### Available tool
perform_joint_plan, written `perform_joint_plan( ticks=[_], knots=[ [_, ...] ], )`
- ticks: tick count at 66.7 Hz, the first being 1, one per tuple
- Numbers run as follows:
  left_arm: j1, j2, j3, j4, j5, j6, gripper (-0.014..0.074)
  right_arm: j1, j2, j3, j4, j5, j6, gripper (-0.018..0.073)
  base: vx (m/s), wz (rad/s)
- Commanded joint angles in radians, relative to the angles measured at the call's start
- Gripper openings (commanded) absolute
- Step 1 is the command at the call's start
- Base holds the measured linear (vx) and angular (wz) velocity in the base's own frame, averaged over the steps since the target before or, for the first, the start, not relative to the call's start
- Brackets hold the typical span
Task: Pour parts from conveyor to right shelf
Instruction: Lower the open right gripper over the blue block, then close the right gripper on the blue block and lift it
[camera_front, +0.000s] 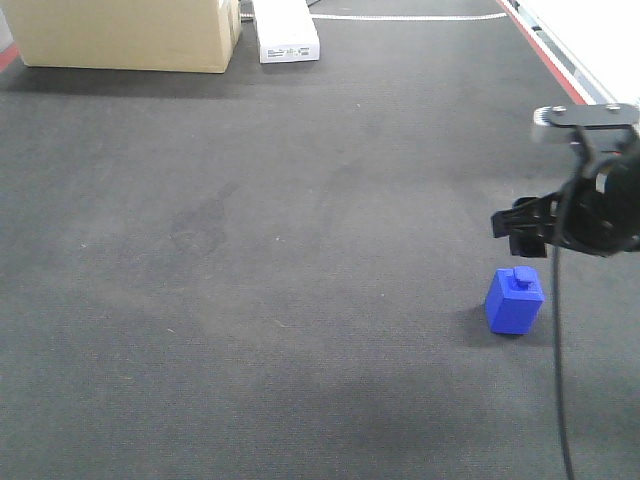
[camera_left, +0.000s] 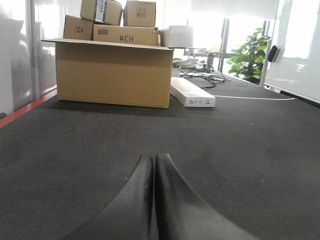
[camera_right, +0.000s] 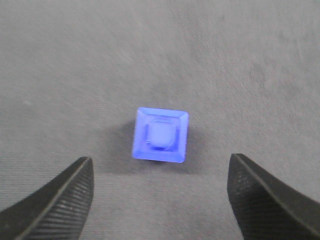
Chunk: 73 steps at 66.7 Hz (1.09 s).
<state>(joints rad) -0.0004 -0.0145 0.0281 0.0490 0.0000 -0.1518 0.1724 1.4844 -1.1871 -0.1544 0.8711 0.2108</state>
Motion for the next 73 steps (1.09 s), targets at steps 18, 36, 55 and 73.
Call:
perform_joint_plan(
  ticks=[18,36,55,73],
  knots=[
    [-0.001,-0.009,0.027,-0.009,-0.079,-0.007,-0.0006,-0.002,0.165,-0.189,0.012,0.097,-0.057,0.054,0.0,0.0],
    [-0.001,-0.009,0.027,-0.009,-0.079,-0.007,-0.0006,-0.105,0.192,-0.189,0.201,0.086,-0.173,0.054,0.0,0.0],
    [-0.001,-0.009,0.027,-0.009,-0.079,-0.007,-0.0006,-0.115,0.239,-0.189,0.244,0.11,-0.218,0.054,0.0,0.0],
    [-0.001,-0.009,0.027,-0.009,-0.079,-0.007,-0.0006,-0.115,0.318,-0.189,0.209,0.122,-0.182,0.0537,0.0,0.0]
  ],
)
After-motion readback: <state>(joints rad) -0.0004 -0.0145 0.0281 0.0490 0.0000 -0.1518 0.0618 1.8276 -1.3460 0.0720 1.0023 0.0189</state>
